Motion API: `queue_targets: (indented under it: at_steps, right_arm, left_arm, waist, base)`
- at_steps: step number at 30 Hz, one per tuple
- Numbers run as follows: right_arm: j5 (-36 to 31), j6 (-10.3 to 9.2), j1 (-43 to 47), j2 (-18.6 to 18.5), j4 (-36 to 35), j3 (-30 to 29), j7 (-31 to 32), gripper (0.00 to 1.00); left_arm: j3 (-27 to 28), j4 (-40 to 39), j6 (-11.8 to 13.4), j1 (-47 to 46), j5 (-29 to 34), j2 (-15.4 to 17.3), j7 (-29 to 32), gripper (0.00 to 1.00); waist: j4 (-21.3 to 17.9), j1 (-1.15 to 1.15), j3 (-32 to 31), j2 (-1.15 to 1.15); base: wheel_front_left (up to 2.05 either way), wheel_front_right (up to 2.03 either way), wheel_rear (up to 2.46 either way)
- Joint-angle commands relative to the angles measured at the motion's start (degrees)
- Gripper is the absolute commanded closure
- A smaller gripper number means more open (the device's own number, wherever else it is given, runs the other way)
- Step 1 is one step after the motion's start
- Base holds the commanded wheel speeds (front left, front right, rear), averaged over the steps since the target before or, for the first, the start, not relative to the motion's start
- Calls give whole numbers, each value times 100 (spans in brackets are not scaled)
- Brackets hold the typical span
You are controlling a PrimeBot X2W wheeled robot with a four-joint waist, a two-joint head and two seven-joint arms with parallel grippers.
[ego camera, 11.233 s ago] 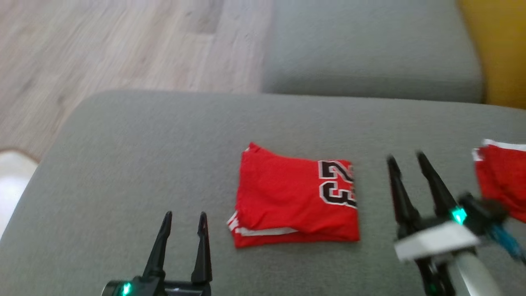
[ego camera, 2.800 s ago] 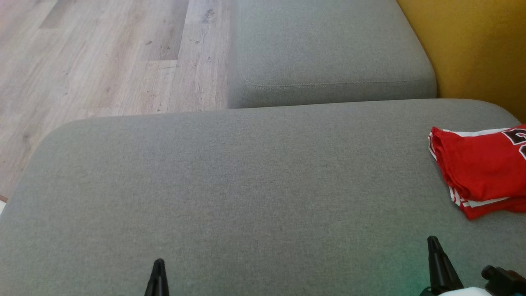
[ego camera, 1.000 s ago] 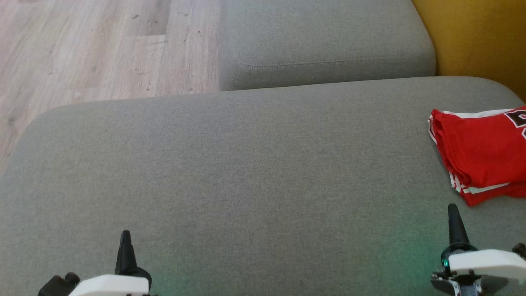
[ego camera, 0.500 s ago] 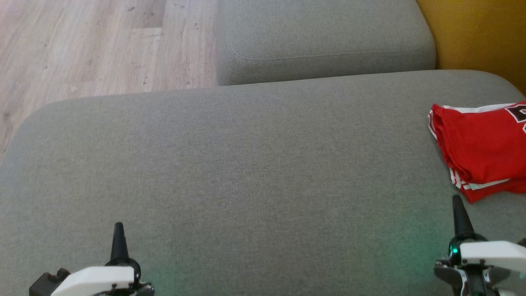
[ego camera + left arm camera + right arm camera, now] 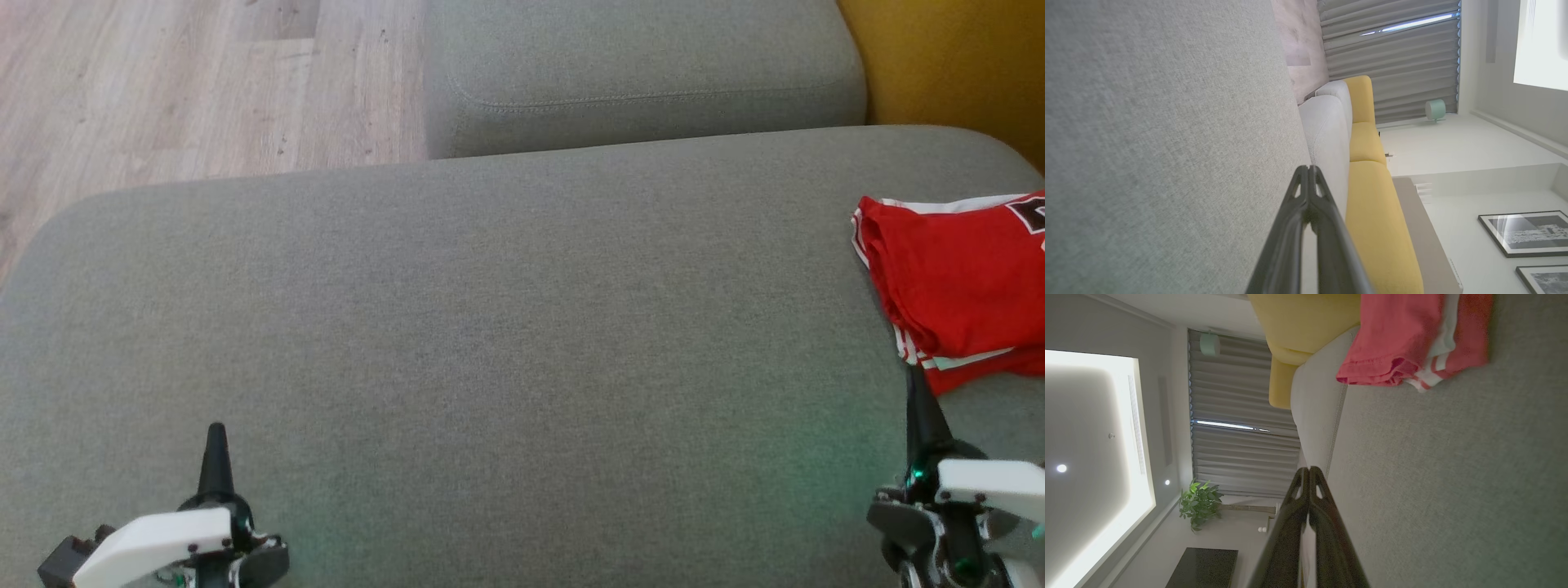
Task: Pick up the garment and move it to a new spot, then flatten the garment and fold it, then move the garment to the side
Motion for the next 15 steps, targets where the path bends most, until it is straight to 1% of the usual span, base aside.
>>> queue_targets:
  at_steps: [1, 15]
  right_arm:
    - [124, 37, -349, -15, -179, 81, 48, 100]
    - [949, 41, -559, 22, -167, -47, 267, 100]
  left_arm:
    - [210, -149, -50, -346, -114, 60, 45, 100]
    - [465, -67, -187, -580, -945, 48, 271, 100]
  waist:
    - [-2, 0, 5, 0]
    - [-35, 0, 113, 0]
  base:
    - [0, 0, 0]
    - [0, 0, 0]
